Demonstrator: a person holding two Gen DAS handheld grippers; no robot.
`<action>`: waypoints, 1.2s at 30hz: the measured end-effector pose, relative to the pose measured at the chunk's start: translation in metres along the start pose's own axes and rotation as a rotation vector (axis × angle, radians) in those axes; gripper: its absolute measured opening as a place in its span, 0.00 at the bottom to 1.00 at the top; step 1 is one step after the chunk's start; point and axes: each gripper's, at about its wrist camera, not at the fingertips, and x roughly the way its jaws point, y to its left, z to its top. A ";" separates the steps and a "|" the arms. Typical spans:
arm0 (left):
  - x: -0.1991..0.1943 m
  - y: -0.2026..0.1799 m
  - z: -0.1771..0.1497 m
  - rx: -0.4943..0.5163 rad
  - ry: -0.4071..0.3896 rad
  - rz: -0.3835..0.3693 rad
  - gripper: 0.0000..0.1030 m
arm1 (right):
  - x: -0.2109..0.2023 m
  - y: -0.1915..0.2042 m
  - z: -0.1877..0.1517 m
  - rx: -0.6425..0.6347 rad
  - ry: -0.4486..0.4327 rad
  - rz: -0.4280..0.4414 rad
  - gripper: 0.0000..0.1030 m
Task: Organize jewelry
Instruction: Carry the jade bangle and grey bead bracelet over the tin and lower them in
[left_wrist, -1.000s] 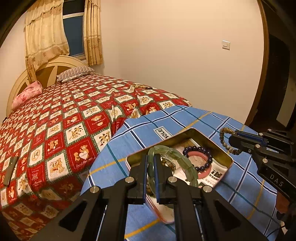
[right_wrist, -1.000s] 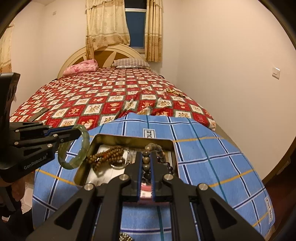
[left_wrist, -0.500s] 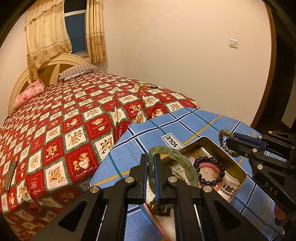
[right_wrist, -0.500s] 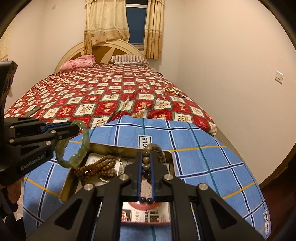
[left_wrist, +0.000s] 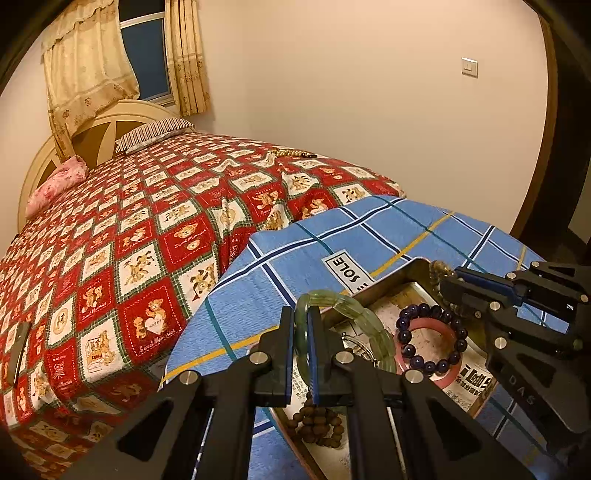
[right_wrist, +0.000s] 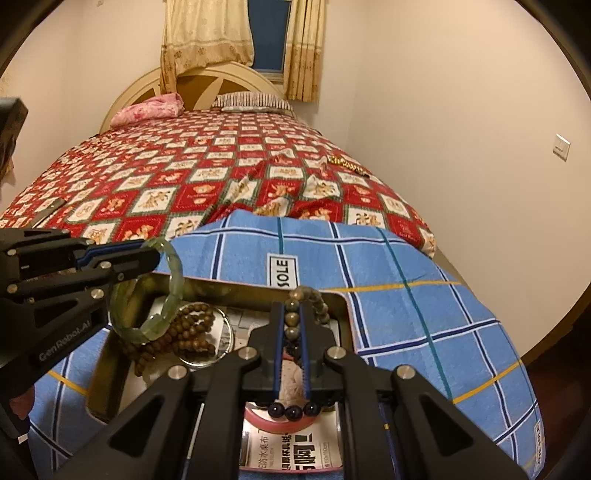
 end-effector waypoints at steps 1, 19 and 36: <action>0.002 -0.001 0.000 0.002 0.002 0.000 0.06 | 0.001 -0.001 -0.001 0.000 0.003 -0.001 0.10; 0.023 -0.012 -0.007 0.033 0.050 0.007 0.06 | 0.015 -0.011 -0.013 0.018 0.036 -0.011 0.10; 0.034 -0.011 -0.014 0.045 0.085 0.010 0.06 | 0.022 -0.007 -0.017 0.004 0.061 -0.007 0.10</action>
